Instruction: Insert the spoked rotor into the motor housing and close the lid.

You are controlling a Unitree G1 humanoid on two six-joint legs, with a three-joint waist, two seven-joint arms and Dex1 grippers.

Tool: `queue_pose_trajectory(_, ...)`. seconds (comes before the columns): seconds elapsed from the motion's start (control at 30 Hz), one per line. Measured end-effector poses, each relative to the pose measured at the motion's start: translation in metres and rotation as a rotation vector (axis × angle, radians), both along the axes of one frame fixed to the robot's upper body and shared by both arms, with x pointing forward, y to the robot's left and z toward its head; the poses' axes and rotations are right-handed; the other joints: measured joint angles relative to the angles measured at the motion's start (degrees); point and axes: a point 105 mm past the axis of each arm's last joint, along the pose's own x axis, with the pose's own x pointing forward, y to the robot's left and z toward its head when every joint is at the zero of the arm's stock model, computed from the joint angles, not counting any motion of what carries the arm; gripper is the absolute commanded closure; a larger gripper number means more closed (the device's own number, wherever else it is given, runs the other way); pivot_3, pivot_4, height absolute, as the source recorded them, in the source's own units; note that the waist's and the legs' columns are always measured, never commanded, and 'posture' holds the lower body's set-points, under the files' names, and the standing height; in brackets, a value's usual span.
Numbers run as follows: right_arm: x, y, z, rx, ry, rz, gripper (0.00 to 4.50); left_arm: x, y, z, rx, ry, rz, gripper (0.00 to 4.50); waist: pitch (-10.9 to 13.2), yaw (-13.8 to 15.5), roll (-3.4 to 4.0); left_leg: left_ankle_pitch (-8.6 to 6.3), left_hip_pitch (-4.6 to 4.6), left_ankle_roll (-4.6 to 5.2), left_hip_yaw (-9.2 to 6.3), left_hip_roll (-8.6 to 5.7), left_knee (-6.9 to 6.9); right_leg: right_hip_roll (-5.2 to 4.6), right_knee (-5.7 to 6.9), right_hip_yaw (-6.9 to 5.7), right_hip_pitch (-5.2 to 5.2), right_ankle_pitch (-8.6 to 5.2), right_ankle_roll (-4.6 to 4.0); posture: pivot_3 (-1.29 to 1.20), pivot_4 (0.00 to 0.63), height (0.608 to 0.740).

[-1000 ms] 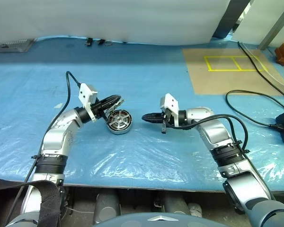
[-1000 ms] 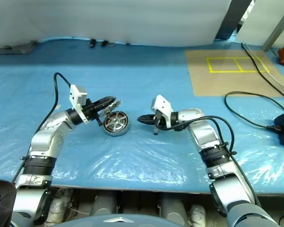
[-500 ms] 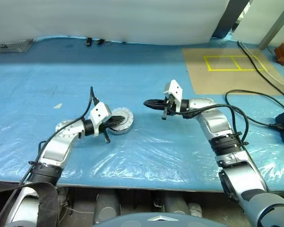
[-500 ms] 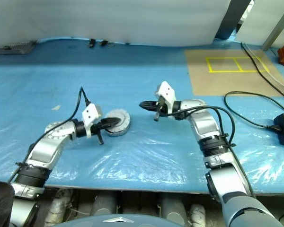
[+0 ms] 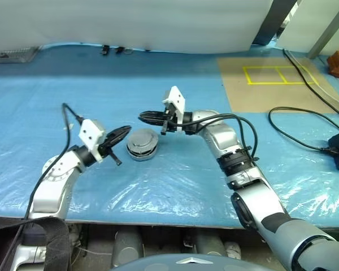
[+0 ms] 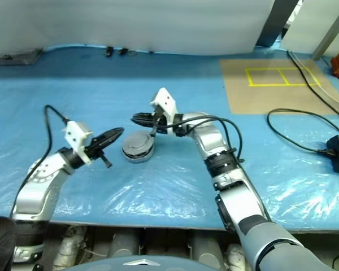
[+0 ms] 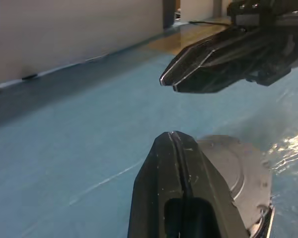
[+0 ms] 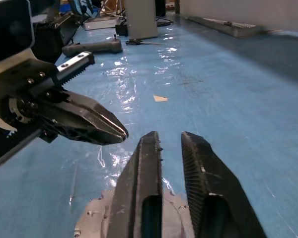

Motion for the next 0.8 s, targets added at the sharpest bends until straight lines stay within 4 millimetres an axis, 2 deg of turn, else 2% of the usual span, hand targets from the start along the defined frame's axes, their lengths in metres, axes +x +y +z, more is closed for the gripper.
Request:
queue_pose_trajectory(0.17, -0.004, 0.017, -0.018, -0.106, 0.009, 0.043, 1.22, -0.015, 0.009, -0.020, -0.035, 0.045, 0.079, 4.50, 0.0, 0.2, 0.01, -0.02, 0.00, 0.03, 0.00, 0.03, 0.00, 0.00, 0.01, -0.02, 0.00, 0.00, 0.00, 0.00, 0.150, 0.740)
queue_pose_trajectory(0.33, -0.005, 0.016, -0.040, -0.216, 0.007, 0.058, 1.22, -0.023, 0.011, -0.025, -0.034, 0.039, 0.118, 4.50, 0.0, 0.2, 0.00, -0.05, 0.01, 0.08, 0.00, 0.03, 0.04, 0.00, 0.05, -0.02, 0.02, 0.00, 0.00, 0.00, 0.150, 0.740)
queue_pose_trajectory(0.8, -0.001, 0.008, -0.055, -0.294, -0.044, 0.043, 1.22, -0.025, 0.012, -0.025, -0.029, 0.028, 0.126, 4.50, 0.0, 0.1, 0.00, -0.14, 0.16, 0.22, 0.03, 0.04, 0.06, 0.00, 0.16, 0.01, 0.04, 0.00, 0.00, 0.00, 0.150, 0.740)
